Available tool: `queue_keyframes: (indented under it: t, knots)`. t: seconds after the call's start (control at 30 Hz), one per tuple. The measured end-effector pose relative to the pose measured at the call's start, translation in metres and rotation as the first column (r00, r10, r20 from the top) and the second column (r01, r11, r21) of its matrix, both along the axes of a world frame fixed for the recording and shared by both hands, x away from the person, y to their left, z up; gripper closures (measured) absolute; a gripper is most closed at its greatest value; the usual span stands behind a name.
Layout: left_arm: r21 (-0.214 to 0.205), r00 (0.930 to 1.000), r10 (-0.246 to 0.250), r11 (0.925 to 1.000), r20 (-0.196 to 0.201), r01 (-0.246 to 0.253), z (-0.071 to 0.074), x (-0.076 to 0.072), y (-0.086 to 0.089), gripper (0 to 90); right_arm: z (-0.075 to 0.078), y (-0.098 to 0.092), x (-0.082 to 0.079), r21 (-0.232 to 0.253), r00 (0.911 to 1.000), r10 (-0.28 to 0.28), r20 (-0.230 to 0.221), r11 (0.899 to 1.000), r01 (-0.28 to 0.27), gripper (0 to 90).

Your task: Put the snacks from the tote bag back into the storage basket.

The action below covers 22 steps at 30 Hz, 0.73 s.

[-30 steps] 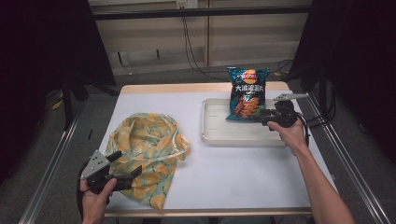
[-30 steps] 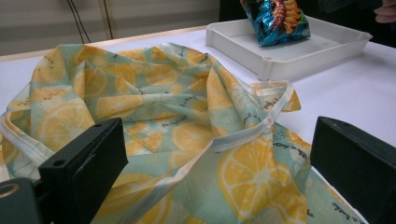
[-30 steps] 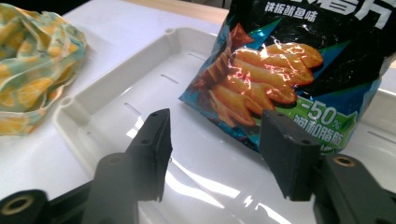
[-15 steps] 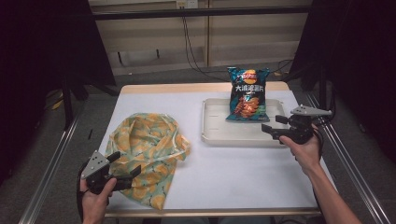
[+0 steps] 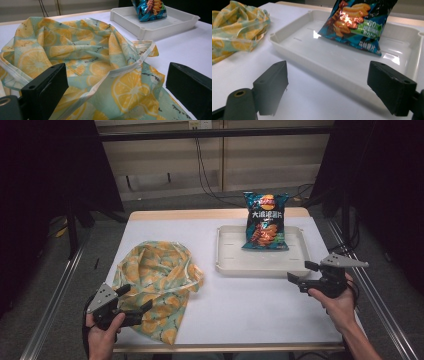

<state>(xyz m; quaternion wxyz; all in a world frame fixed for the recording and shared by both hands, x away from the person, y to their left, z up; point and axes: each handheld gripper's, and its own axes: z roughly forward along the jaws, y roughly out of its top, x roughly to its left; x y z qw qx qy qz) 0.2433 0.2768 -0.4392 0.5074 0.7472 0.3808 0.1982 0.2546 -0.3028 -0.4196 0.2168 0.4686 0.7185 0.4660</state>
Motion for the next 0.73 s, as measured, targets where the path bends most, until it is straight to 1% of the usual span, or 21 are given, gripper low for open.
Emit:
queue_keyframes:
  t: [0.07,0.1,0.23,0.3,0.33,0.4,0.43,0.5,0.53,0.57,0.6,0.63,0.67,0.7,0.73]
  knots:
    - [0.002,1.0000,-0.003,1.0000,-0.007,0.003,0.000,-0.003,0.000,3.6,-0.003,-0.002,-0.009,0.003,0.9999,-0.014,-0.004,1.000,0.014,15.1]
    - [0.010,1.0000,-0.005,0.9999,-0.003,0.005,0.001,-0.003,0.000,3.5,-0.004,-0.003,-0.013,0.005,0.9998,-0.015,-0.008,1.000,0.016,14.4]
    - [0.000,0.9999,-0.009,1.0000,0.008,0.009,0.002,-0.006,-0.002,3.5,-0.007,-0.006,-0.029,0.006,0.9994,-0.031,-0.017,0.999,0.031,14.1]
    - [0.008,1.0000,-0.002,1.0000,0.004,0.002,0.003,-0.007,-0.003,3.5,-0.008,-0.008,-0.037,0.010,0.9991,-0.038,-0.016,0.999,0.038,13.1]
    - [0.006,0.9999,-0.008,0.9999,0.007,0.008,0.003,-0.007,-0.003,3.5,-0.009,-0.009,-0.041,0.012,0.9991,-0.036,-0.022,0.999,0.036,13.0]
    - [0.002,1.0000,-0.007,1.0000,0.002,0.007,0.003,-0.008,-0.003,3.5,-0.012,-0.010,-0.050,0.029,0.9985,-0.052,-0.014,0.998,0.052,12.3]
    - [-0.005,0.9999,-0.011,0.9999,0.002,0.011,0.003,-0.008,-0.003,3.5,-0.014,-0.010,-0.053,0.027,0.9986,-0.050,-0.016,0.998,0.050,12.2]
    - [0.006,0.9999,-0.012,0.9999,0.002,0.012,0.002,-0.009,-0.003,3.5,-0.017,-0.009,-0.060,0.018,0.9979,-0.058,-0.028,0.998,0.058,12.1]
    - [0.006,1.0000,-0.007,1.0000,0.004,0.007,0.002,-0.010,-0.002,3.5,-0.020,-0.009,-0.064,0.024,0.9979,-0.054,-0.035,0.998,0.055,12.0]
    - [0.003,0.9999,-0.010,0.9999,0.006,0.010,0.002,-0.010,-0.002,3.5,-0.021,-0.008,-0.066,0.014,0.9978,-0.053,-0.038,0.998,0.054,12.1]
    - [0.002,0.9999,-0.010,0.9999,0.007,0.010,0.002,-0.010,-0.002,3.5,-0.021,-0.007,-0.067,-0.006,0.9976,-0.062,-0.031,0.998,0.061,12.1]
    - [0.004,1.0000,-0.006,1.0000,0.007,0.006,0.002,-0.010,-0.001,3.5,-0.020,-0.006,-0.067,-0.015,0.9977,-0.065,-0.020,0.998,0.065,12.1]
    - [0.003,1.0000,-0.005,1.0000,0.007,0.005,0.002,-0.009,0.000,3.5,-0.019,-0.006,-0.066,0.005,0.9977,-0.065,-0.021,0.998,0.065,12.1]
    - [-0.004,1.0000,-0.003,1.0000,0.003,0.003,0.001,-0.009,0.000,3.5,-0.019,-0.006,-0.065,0.008,0.9974,-0.069,-0.019,0.998,0.069,12.1]
    - [0.002,1.0000,0.001,1.0000,-0.001,-0.001,0.001,-0.009,0.001,3.5,-0.019,-0.007,-0.065,0.005,0.9974,-0.070,-0.015,0.998,0.070,12.2]
